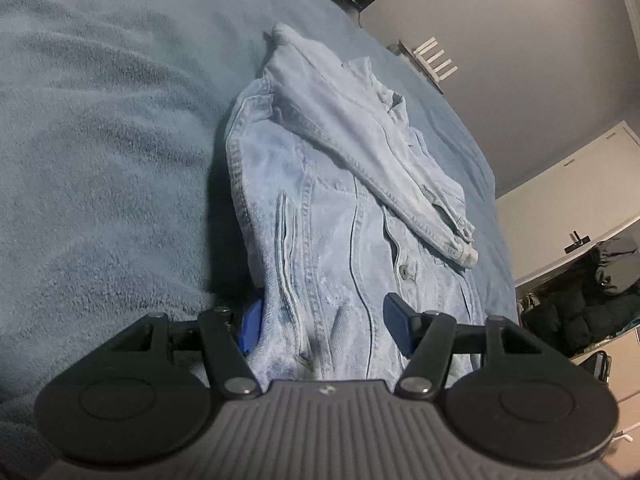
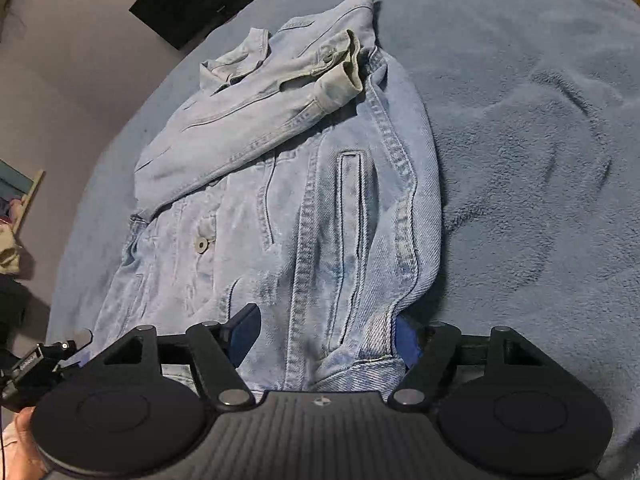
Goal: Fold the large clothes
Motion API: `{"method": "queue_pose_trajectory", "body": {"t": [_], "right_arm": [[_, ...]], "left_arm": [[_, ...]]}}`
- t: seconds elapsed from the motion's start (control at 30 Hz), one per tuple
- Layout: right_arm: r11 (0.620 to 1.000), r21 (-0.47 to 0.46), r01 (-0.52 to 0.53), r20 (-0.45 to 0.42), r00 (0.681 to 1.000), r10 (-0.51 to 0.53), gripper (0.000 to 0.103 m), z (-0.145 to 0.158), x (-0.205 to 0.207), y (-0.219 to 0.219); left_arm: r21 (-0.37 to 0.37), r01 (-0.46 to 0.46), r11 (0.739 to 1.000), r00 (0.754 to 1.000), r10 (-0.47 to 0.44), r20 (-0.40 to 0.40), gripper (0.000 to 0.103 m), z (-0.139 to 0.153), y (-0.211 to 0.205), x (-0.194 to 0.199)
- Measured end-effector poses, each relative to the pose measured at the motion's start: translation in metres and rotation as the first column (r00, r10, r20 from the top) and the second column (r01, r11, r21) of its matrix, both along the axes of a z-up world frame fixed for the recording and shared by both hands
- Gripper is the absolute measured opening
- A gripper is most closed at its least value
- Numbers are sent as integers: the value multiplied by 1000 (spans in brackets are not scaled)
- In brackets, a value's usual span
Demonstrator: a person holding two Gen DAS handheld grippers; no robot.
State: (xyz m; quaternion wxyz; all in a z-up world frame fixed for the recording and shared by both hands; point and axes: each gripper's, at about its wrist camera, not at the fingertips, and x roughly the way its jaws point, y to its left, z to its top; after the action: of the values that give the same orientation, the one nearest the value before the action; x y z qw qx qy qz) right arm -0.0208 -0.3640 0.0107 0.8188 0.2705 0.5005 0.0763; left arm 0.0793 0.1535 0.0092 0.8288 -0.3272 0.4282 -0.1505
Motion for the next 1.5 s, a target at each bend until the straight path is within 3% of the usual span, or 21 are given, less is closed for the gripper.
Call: {"method": "queue_pose_trajectory", "body": {"t": [0.1, 0.2, 0.33, 0.47, 0.53, 0.6, 0.67, 0.73, 0.83, 0.93, 1.03, 1.07, 1.1, 1.13, 1.23, 1.37, 1.5], "right_arm": [[999, -30, 16, -116, 993, -20, 73, -12, 4, -5], [997, -76, -30, -159, 987, 17, 70, -16, 5, 1], [993, -95, -76, -138, 989, 62, 69, -10, 5, 9], [999, 9, -43, 6, 999, 43, 65, 4, -1, 0], [998, 56, -29, 15, 999, 28, 65, 3, 2, -3], [998, 64, -25, -26, 999, 26, 65, -2, 6, -3], [999, 38, -33, -123, 992, 37, 67, -12, 9, -3], [993, -70, -90, -167, 983, 77, 66, -11, 6, 8], [973, -155, -170, -149, 978, 147, 68, -2, 0, 25], [975, -138, -172, -147, 978, 151, 69, -2, 0, 29], [989, -64, -133, -130, 984, 124, 67, -7, 2, 19], [992, -43, -121, -121, 986, 115, 65, -6, 3, 13], [994, -38, -104, -114, 989, 99, 58, -6, 4, 10], [995, -41, -92, -109, 990, 87, 47, -6, 4, 7], [996, -40, -77, -91, 993, 73, 33, -8, 6, 4], [997, -22, -74, -37, 997, 73, 24, 0, 4, 1], [998, 11, -57, 57, 997, 56, 23, 12, 3, 0]], "left_arm": [[113, 8, 994, 986, 11, -168, 60, -9, -6, 2], [160, 47, 986, 986, -21, -164, 60, -2, -14, -1], [109, 58, 992, 988, -41, -147, 60, -2, -10, -3], [-9, 15, 1000, 999, -15, -35, 61, 2, 5, -8], [-34, 26, 999, 999, -27, -23, 61, 3, 3, -7], [-37, 49, 998, 998, -51, -41, 61, 2, 0, -5], [-16, 51, 999, 995, -52, -83, 61, 1, -2, -5], [36, 54, 998, 986, -48, -158, 61, -2, -3, -3], [100, 98, 990, 973, -74, -219, 61, -3, -11, -1], [112, 130, 985, 970, -103, -222, 61, -4, -16, 1], [41, 109, 993, 971, -97, -218, 61, -8, -10, 5], [29, 100, 995, 972, -91, -218, 59, -9, -4, 4], [39, 92, 995, 973, -81, -217, 48, -9, -3, 6], [84, 88, 993, 974, -68, -215, 42, -8, -5, 7], [152, 95, 984, 979, -65, -191, 31, -6, -12, 5], [90, 58, 994, 990, -46, -136, 21, -3, -1, 0], [11, 6, 1000, 999, -6, -46, 13, 5, 9, -3]]}}
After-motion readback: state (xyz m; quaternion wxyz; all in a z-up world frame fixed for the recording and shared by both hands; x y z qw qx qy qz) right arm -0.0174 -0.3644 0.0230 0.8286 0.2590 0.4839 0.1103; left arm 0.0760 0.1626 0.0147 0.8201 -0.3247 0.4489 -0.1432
